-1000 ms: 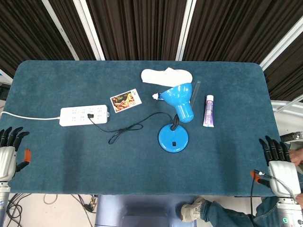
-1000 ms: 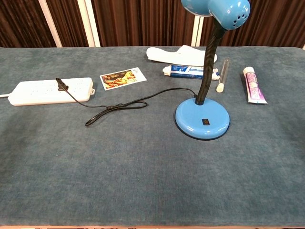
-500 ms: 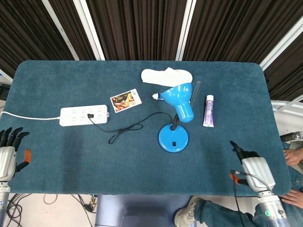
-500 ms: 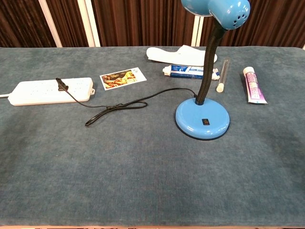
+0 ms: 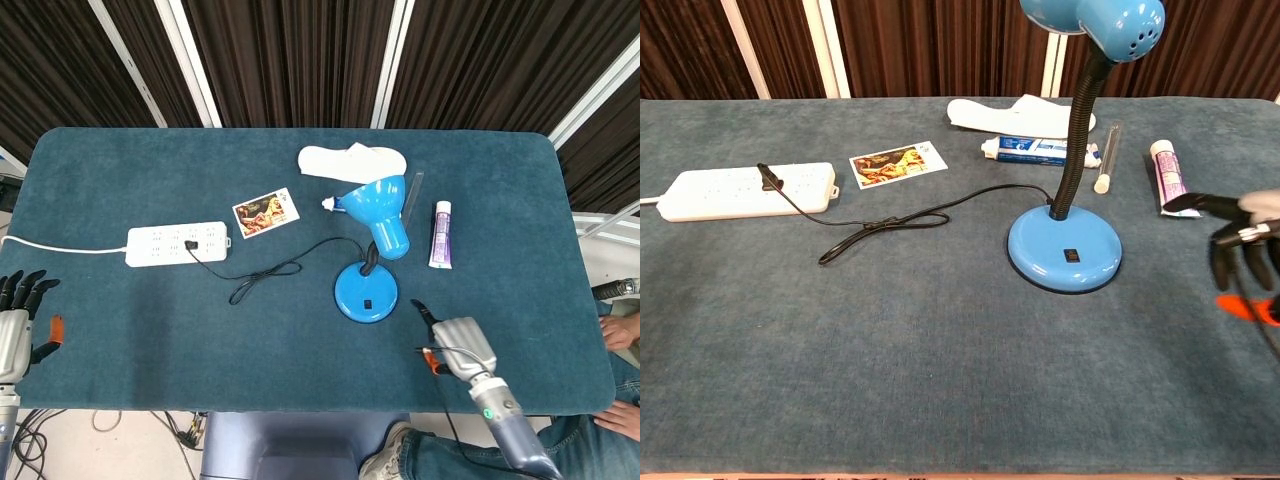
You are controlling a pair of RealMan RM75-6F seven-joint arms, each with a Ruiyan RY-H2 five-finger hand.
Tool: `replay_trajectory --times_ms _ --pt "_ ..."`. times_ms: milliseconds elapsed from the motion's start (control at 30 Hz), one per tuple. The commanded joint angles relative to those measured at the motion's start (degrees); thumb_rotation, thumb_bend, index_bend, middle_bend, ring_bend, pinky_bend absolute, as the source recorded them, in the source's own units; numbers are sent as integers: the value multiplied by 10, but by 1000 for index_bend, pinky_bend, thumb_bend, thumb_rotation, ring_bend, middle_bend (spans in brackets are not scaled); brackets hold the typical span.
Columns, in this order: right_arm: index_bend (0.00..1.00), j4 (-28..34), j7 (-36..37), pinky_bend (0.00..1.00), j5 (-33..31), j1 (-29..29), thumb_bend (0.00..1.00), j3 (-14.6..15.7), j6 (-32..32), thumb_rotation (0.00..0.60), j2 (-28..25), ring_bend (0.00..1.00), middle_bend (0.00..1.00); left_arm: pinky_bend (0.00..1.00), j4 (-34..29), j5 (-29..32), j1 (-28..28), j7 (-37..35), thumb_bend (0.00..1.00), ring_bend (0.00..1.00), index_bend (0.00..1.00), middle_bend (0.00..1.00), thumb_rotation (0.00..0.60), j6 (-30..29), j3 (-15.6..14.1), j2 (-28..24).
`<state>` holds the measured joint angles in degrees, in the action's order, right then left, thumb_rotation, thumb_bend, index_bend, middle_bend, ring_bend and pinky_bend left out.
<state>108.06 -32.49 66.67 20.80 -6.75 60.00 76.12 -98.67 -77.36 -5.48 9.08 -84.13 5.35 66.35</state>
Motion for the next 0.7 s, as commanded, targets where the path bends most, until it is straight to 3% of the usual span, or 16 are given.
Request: replay_trajectory --times_ms 33,267,700 --pt "40 -4 -47 661 -57 36 427 -14 -16 600 41 606 522 0 0 1 0 -1 532 10 216 102 600 1 0 0" --pt "40 -18 -99 726 -133 81 478 -20 -21 600 84 606 522 0 -1 5 0 -2 532 10 217 102 600 2 1 -1" --pt "40 -40 -133 812 -203 132 520 -15 -11 600 121 606 522 0 1 7 -1 -3 532 10 217 102 600 3 2 -1"
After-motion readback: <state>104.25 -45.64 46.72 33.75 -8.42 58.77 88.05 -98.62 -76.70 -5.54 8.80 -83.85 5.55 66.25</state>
